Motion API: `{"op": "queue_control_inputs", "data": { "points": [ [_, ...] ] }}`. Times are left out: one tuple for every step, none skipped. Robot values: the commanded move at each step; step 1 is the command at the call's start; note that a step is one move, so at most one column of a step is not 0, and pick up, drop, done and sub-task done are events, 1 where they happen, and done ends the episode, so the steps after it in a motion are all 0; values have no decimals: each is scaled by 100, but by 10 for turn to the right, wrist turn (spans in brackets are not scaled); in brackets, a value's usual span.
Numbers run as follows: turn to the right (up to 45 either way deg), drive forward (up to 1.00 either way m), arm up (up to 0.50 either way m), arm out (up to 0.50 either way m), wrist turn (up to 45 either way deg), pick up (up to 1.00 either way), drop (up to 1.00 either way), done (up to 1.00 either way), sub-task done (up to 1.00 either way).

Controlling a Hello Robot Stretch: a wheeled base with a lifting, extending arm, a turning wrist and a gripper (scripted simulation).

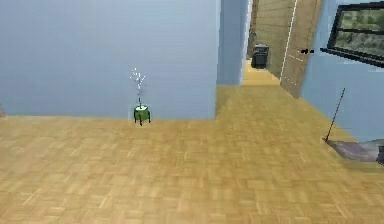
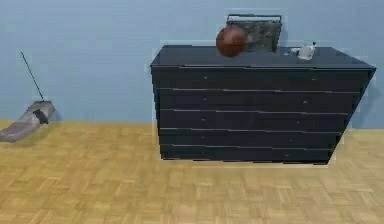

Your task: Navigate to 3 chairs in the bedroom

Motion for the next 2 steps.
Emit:
{"op": "queue_control_inputs", "data": {
  "points": [
    [450, 0, 0, 0, 0, 0, 0, 0, 0],
    [150, 0, 0, 0, 0, 0, 0, 0, 0]
  ]
}}
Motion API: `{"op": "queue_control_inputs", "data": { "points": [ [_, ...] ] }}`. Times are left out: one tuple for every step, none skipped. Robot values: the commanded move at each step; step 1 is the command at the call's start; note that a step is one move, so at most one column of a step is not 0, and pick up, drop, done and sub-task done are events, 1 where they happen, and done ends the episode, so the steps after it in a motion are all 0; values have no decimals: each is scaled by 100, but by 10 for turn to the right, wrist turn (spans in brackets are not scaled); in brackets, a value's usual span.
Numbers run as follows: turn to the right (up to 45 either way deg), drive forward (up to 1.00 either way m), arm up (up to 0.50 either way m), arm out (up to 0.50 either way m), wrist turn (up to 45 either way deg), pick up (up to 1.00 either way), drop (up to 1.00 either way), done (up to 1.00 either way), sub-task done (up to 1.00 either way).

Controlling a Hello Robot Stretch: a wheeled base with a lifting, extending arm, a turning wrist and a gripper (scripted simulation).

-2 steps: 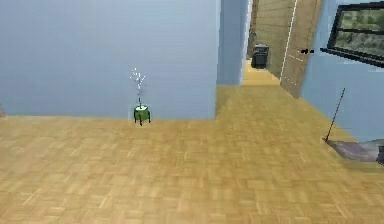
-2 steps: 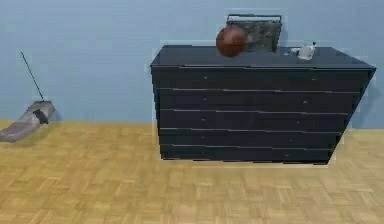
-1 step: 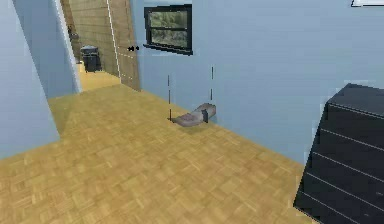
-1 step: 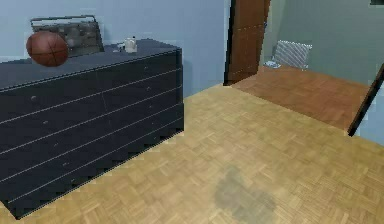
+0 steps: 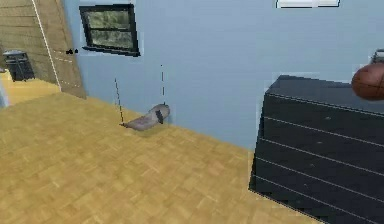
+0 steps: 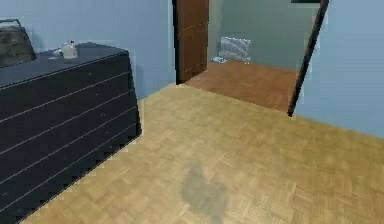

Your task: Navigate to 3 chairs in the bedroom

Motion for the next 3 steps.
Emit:
{"op": "queue_control_inputs", "data": {
  "points": [
    [0, 35, 0, 0, 0, 0, 0, 0, 0],
    [-420, 0, 0, 0, 0, 0, 0, 0, 0],
    [0, 100, 0, 0, 0, 0, 0, 0, 0]
  ]
}}
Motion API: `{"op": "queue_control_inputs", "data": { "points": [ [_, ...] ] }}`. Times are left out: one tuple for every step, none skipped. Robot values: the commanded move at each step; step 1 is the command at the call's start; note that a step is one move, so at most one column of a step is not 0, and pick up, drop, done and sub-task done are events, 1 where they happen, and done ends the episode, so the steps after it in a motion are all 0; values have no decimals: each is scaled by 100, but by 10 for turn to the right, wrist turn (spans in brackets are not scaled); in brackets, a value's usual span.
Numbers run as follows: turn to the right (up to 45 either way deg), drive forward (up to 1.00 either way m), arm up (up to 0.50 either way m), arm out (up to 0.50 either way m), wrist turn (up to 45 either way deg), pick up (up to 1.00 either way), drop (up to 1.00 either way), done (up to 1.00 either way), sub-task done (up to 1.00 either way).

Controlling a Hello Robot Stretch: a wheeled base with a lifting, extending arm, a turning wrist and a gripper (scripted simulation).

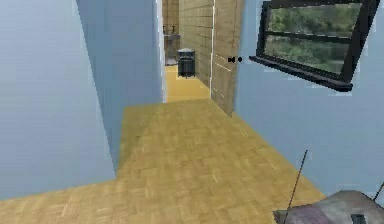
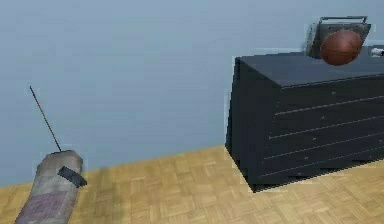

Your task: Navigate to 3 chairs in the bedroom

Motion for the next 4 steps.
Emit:
{"op": "queue_control_inputs", "data": {
  "points": [
    [-30, 0, 0, 0, 0, 0, 0, 0, 0],
    [0, 100, 0, 0, 0, 0, 0, 0, 0],
    [0, 100, 0, 0, 0, 0, 0, 0, 0],
    [0, 100, 0, 0, 0, 0, 0, 0, 0]
  ]
}}
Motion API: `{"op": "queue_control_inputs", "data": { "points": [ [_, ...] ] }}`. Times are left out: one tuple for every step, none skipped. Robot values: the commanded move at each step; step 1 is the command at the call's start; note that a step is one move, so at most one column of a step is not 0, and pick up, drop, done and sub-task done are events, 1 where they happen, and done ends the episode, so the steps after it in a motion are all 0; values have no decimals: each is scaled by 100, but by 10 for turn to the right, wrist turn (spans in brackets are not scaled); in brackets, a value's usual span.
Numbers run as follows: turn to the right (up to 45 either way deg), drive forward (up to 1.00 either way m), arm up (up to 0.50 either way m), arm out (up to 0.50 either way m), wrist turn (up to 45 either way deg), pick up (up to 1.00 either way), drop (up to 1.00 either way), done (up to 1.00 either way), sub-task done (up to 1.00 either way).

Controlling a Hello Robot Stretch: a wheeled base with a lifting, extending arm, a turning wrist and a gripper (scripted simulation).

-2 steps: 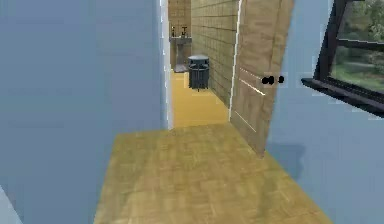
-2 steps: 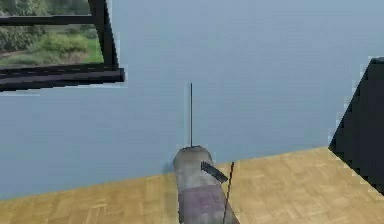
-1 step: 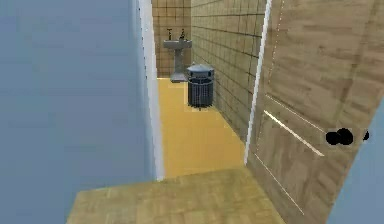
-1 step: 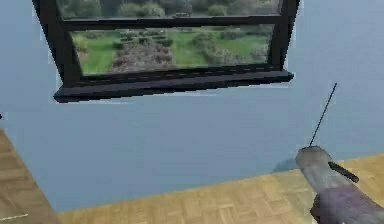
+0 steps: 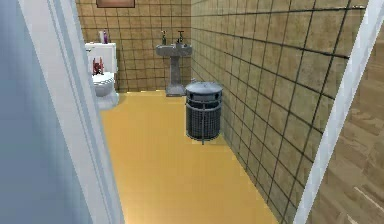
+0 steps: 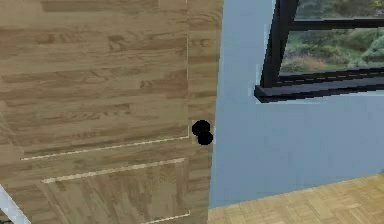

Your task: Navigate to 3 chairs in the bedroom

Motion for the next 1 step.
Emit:
{"op": "queue_control_inputs", "data": {
  "points": [
    [-90, 0, 0, 0, 0, 0, 0, 0, 0]
  ]
}}
